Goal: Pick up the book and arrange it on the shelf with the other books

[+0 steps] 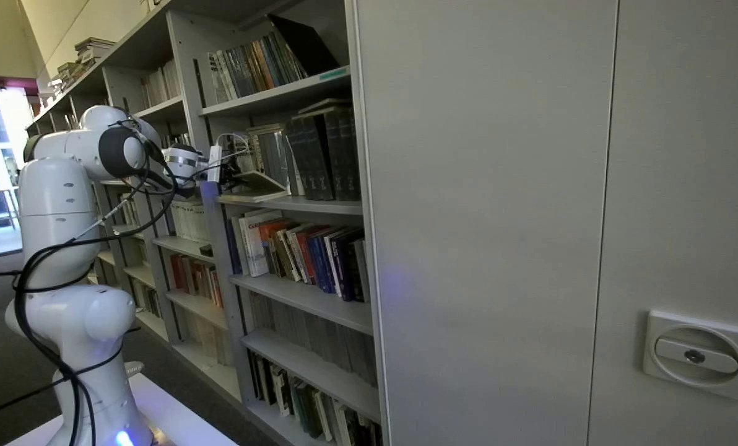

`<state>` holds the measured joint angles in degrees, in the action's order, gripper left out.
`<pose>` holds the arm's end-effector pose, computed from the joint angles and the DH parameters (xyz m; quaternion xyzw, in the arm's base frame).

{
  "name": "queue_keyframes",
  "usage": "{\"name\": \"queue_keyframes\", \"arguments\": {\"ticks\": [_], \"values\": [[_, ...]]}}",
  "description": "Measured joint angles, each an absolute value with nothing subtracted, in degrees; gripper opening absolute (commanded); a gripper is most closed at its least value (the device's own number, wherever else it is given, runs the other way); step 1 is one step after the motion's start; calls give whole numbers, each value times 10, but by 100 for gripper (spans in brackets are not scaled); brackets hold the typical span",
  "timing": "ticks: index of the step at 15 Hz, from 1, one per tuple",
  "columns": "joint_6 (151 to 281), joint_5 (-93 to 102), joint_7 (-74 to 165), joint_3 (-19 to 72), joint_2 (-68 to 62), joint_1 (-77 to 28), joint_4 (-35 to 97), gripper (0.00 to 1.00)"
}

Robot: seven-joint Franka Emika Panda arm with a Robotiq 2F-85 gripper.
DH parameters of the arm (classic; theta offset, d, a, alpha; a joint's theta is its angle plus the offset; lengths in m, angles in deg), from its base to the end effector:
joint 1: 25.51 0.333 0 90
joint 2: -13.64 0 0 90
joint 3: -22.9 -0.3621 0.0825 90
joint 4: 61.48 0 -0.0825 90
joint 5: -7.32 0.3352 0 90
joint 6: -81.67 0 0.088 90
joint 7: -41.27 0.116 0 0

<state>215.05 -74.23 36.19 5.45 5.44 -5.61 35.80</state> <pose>0.5111 0.3420 0.6307 0.5826 0.5629 0.3374 0.4794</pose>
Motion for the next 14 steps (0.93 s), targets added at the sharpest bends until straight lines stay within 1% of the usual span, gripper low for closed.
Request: {"name": "queue_keyframes", "arguments": {"ticks": [6, 14], "values": [[2127, -794, 421, 50, 57, -45, 357, 3], [1997, -929, 513, 16, 87, -4, 352, 3]]}}
